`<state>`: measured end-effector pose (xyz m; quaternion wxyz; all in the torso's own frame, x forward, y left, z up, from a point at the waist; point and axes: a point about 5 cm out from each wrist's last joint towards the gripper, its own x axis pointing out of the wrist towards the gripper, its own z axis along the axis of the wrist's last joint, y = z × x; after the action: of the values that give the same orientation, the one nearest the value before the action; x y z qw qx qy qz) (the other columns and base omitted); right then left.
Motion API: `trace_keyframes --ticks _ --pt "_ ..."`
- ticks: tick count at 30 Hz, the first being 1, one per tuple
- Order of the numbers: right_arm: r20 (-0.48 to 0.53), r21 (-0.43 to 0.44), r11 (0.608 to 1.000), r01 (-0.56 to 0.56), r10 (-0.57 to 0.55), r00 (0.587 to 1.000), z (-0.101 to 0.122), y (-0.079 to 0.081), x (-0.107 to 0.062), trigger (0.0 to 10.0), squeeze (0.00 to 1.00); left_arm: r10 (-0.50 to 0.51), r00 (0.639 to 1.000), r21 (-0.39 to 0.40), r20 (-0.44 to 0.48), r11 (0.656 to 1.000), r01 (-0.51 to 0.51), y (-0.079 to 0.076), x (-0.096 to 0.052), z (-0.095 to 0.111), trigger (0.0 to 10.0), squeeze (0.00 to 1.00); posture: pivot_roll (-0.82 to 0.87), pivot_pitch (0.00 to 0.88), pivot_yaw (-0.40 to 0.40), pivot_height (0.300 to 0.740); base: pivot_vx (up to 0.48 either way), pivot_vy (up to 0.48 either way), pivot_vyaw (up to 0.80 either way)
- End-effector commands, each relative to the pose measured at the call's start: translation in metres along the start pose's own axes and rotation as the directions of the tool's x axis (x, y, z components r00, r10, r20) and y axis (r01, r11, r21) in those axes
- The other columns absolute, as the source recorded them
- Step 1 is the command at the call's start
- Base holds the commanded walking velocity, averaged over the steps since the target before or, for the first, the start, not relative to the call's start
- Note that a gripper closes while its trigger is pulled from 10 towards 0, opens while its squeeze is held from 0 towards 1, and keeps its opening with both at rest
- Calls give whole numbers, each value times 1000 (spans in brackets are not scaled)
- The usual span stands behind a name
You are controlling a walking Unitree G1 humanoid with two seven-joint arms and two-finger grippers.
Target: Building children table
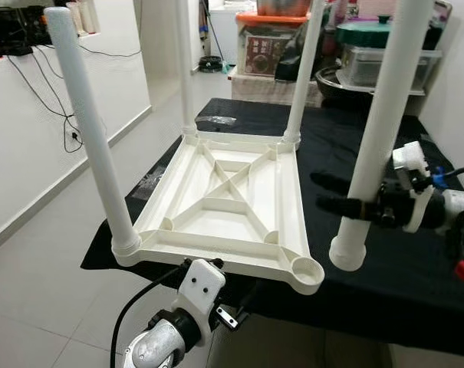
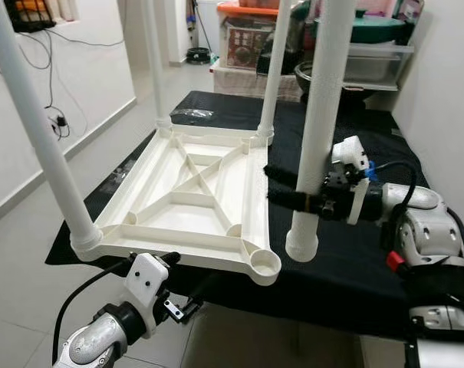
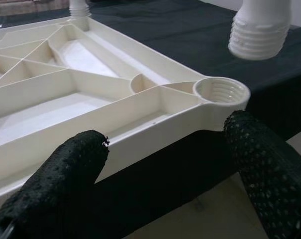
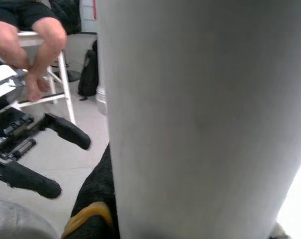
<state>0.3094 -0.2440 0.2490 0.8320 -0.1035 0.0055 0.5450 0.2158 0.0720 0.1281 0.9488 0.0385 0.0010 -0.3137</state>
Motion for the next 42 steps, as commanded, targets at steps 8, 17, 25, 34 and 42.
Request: trace_keyframes --ticks 8,17,25,34,42 --pt "77 21 996 -90 88 993 3 5 25 10000 0 -70 998 -13 7 997 70 -9 -8 7 10000 0 66 160 28 740 0 0 0" --pt "172 88 977 -194 177 969 3 13 37 10000 0 -107 994 -13 3 994 107 -14 -16 10 10000 0 81 179 36 740 0 0 0" --pt "220 59 974 -219 201 954 10 12 39 10000 0 -115 993 -11 -9 993 115 -15 -20 8 10000 0 90 170 40 740 0 0 0" --pt "216 16 981 -196 188 958 10 12 38 10000 0 -122 992 -1 -21 992 122 -15 -21 9 10000 0 95 157 45 740 0 0 0" --pt "207 29 980 -195 185 961 4 14 37 10000 0 -127 992 4 -22 992 127 -15 -21 10 10000 0 97 163 43 740 0 0 0"
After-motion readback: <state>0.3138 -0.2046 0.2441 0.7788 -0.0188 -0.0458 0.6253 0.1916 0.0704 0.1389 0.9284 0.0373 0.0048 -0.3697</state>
